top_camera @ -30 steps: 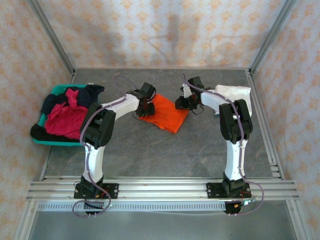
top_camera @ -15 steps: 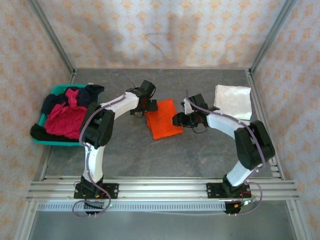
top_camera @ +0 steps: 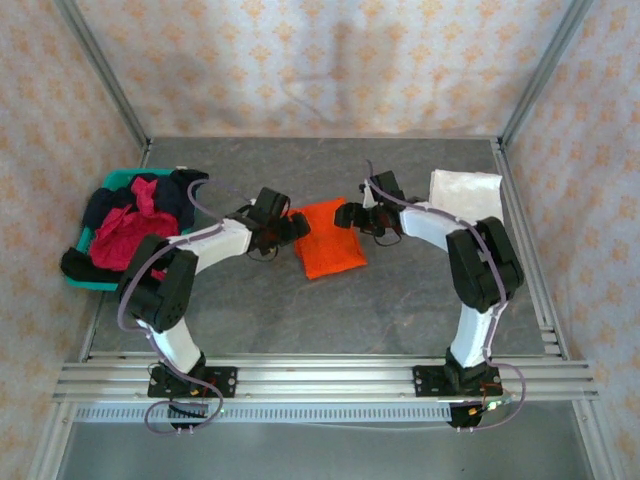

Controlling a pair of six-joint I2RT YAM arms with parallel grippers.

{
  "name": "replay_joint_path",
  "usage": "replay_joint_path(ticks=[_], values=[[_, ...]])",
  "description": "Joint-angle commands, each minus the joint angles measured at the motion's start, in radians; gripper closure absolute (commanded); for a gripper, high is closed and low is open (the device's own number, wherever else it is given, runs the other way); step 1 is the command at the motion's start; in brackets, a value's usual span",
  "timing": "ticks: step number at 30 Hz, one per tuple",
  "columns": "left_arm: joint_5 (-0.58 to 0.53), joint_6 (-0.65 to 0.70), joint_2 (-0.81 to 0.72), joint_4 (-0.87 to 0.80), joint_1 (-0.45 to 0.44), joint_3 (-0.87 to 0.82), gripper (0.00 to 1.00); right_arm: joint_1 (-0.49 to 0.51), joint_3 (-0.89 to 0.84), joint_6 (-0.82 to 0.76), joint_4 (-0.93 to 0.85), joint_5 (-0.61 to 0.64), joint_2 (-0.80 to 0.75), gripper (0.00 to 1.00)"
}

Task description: Fold and stack the t-shirts

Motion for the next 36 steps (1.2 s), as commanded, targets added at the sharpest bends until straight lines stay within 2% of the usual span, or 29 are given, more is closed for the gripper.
replay_joint_path(ticks=[1,4,7,15,19,21,26,29,31,32,34,35,36], values=[[0.051,-0.072,0.034,0.129,0.001,-0.029,0.19,0.013,0.064,-0.055,-0.073,-0.015,0.049,0.23],[0.058,-0.081,0.062,0.141,-0.002,-0.026,0.33,0.019,0.089,-0.081,-0.109,-0.014,0.078,0.25],[0.066,-0.086,0.080,0.149,-0.009,-0.017,0.43,0.024,0.095,-0.097,-0.130,-0.011,0.092,0.27],[0.064,-0.079,0.124,0.129,-0.018,0.014,0.57,0.038,0.103,-0.122,-0.173,-0.024,0.124,0.27],[0.067,-0.077,0.138,0.125,-0.019,0.023,0.75,0.066,0.123,-0.140,-0.200,-0.025,0.131,0.32],[0.069,-0.077,0.143,0.125,-0.019,0.026,0.81,0.083,0.144,-0.157,-0.233,-0.002,0.140,0.33],[0.080,-0.080,0.158,0.135,-0.021,0.030,0.84,0.120,0.198,-0.176,-0.300,0.056,0.180,0.37],[0.085,-0.082,0.163,0.140,-0.025,0.035,0.85,0.141,0.226,-0.168,-0.325,0.092,0.205,0.48],[0.085,-0.082,0.163,0.140,-0.027,0.034,0.85,0.142,0.233,-0.136,-0.323,0.107,0.218,0.61],[0.085,-0.083,0.163,0.140,-0.027,0.033,0.85,0.142,0.234,-0.128,-0.320,0.114,0.219,0.69],[0.079,-0.081,0.155,0.137,-0.027,0.029,0.85,0.142,0.233,-0.125,-0.316,0.134,0.213,0.95],[0.075,-0.079,0.150,0.134,-0.027,0.026,0.85,0.142,0.233,-0.125,-0.316,0.151,0.206,1.00],[0.067,-0.077,0.143,0.130,-0.027,0.022,0.84,0.142,0.229,-0.132,-0.316,0.169,0.195,1.00]])
